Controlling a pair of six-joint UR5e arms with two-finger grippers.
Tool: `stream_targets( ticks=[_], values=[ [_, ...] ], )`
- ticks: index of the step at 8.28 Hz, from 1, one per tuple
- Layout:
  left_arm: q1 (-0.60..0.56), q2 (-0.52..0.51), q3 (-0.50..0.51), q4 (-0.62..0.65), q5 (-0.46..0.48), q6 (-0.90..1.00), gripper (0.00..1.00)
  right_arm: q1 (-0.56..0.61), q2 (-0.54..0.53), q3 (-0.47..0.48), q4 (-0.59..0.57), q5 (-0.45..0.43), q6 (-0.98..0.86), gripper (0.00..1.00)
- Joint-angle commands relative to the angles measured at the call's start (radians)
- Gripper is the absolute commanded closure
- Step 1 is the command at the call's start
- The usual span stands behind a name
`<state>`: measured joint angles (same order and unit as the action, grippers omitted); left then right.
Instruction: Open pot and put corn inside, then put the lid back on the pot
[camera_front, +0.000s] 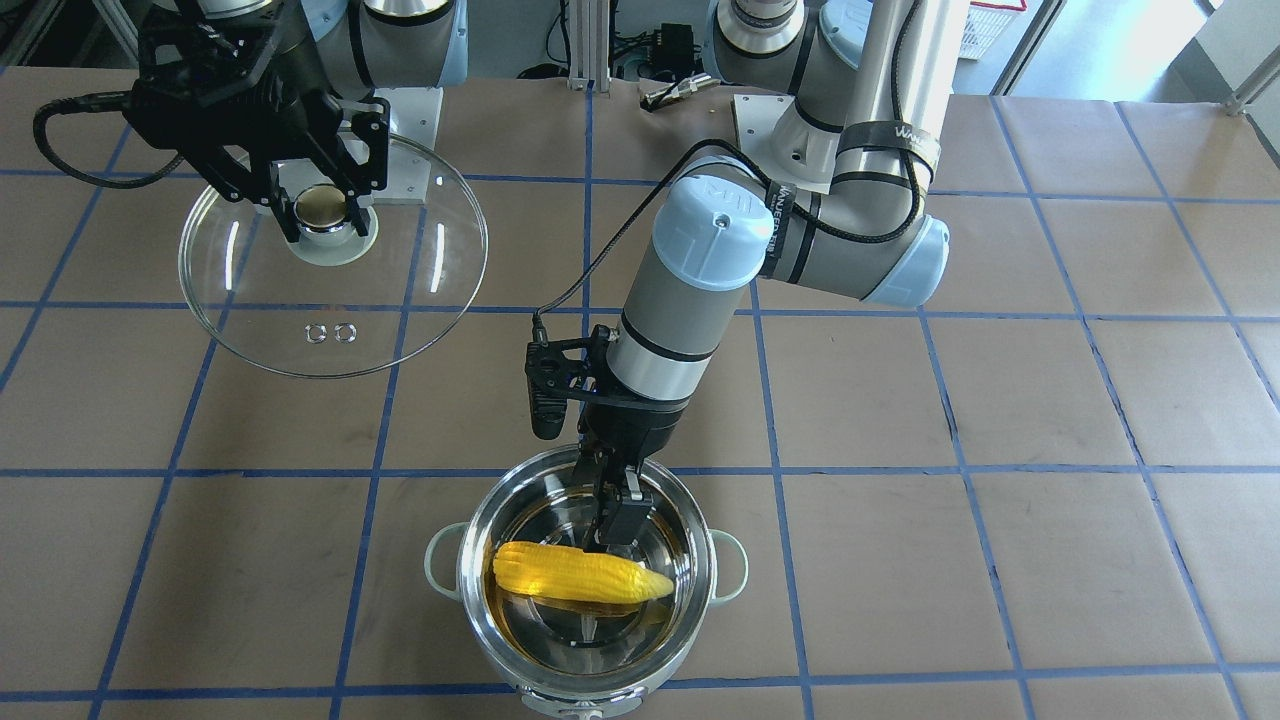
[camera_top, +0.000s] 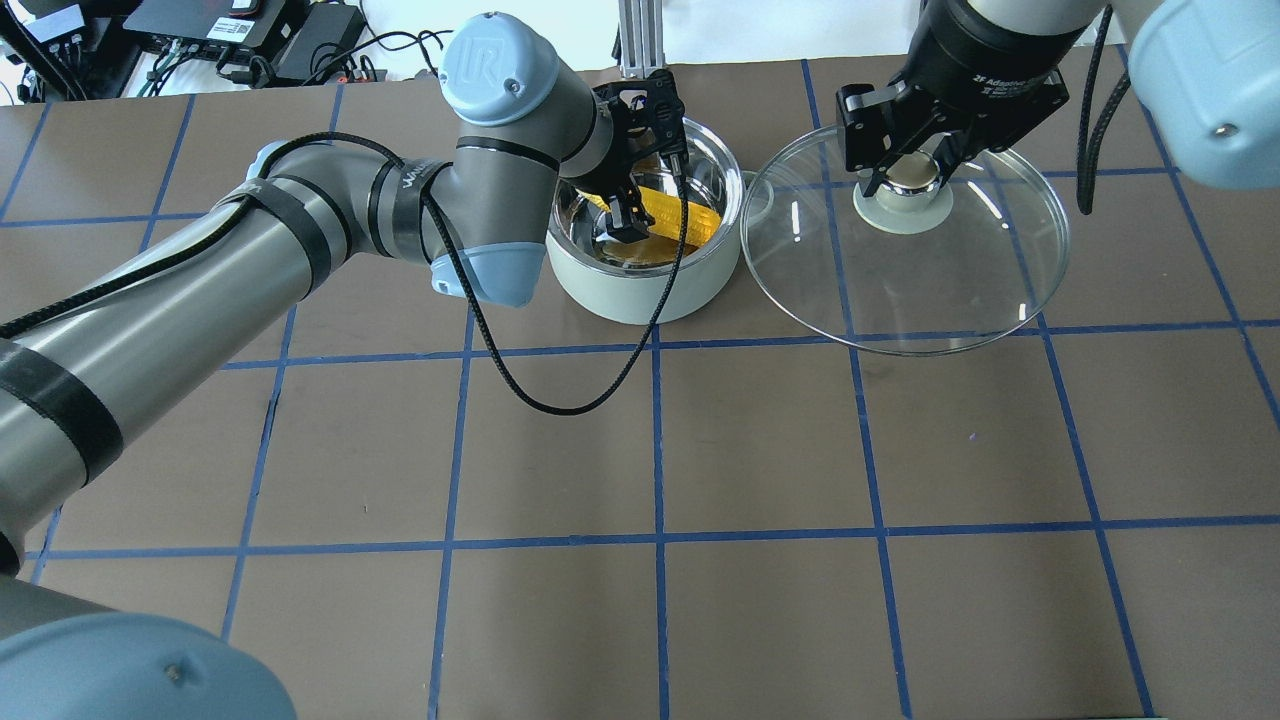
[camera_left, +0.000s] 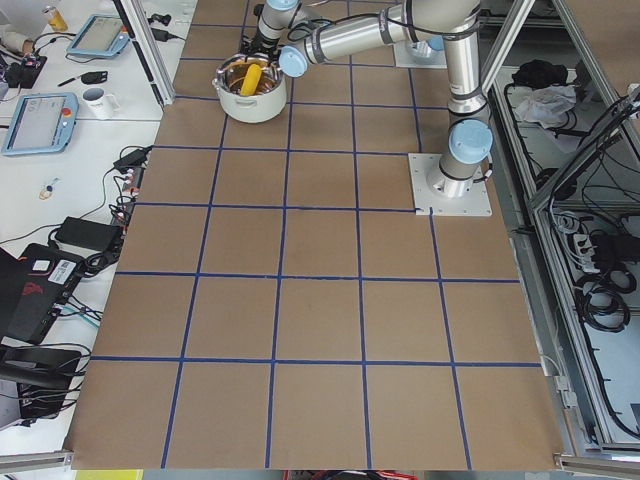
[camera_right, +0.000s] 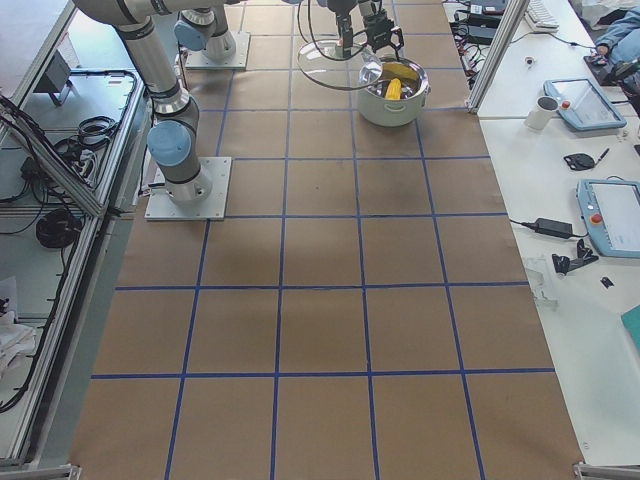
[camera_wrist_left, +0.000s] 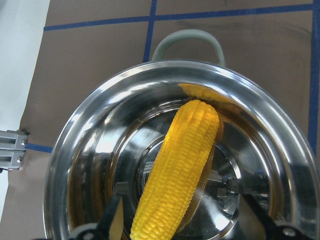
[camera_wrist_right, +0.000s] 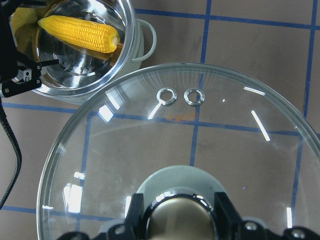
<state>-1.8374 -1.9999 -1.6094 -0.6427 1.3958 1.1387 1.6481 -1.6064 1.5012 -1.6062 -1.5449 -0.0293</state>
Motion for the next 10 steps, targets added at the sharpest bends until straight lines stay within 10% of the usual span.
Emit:
stream_targets(
  ticks=[1, 10],
  values=[
    [0.004, 0.084, 0.002, -0.058, 0.003, -0.228, 0.08, -0.002, 0.000, -0.001, 0.000, -0.004, -0.003, 0.62],
    [0.326, 0.371, -0.004, -0.622, 0.009, -0.800, 0.00, 0.004, 0.015, -0.019, -0.012, 0.011, 0.015, 0.62]
  ],
)
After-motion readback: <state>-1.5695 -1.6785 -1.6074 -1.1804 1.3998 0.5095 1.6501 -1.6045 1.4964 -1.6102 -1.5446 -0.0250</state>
